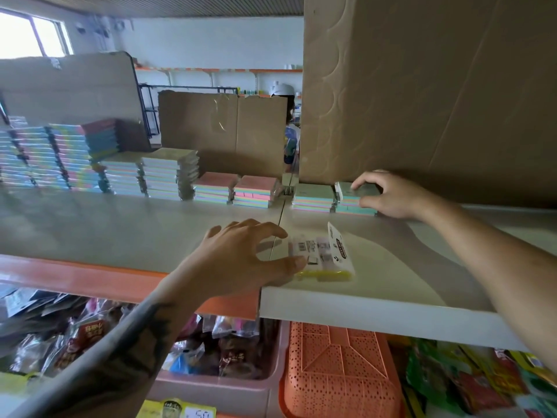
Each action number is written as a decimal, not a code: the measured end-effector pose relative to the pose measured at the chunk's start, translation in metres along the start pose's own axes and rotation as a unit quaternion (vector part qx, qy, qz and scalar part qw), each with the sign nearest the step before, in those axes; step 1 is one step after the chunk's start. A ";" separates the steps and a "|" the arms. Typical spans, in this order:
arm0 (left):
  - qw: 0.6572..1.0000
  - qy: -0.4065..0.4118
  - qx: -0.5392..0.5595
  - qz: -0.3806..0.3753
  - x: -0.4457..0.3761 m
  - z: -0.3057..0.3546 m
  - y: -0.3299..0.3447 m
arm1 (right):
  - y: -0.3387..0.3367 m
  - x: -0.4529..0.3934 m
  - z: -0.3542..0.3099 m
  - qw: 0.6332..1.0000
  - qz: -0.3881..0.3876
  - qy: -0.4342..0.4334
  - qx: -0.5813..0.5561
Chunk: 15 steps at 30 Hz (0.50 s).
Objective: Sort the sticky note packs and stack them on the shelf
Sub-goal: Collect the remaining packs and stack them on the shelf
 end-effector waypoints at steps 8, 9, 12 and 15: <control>1.000 -0.002 -0.009 -0.022 -0.001 0.002 -0.001 | -0.017 0.022 -0.027 0.998 0.028 -0.042 0.040; 1.000 -0.001 -0.011 -0.030 -0.001 0.002 -0.001 | -0.020 0.031 -0.037 0.998 0.018 -0.060 0.032; 0.999 0.015 0.001 -0.045 -0.003 0.006 -0.002 | -0.019 0.066 -0.062 0.992 -0.070 -0.098 -0.028; 0.998 0.032 0.032 -0.050 -0.005 0.010 -0.003 | -0.011 0.098 -0.077 0.980 -0.145 -0.116 -0.074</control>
Point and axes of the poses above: each hand's wrist, its own x-axis away from the middle knuckle, its own y-axis out of the palm, z = x × y, the point moved 3 cm from there along -x, towards the middle knuckle, and after that the axes turned 6 degrees about x, right-handed, at the moved point
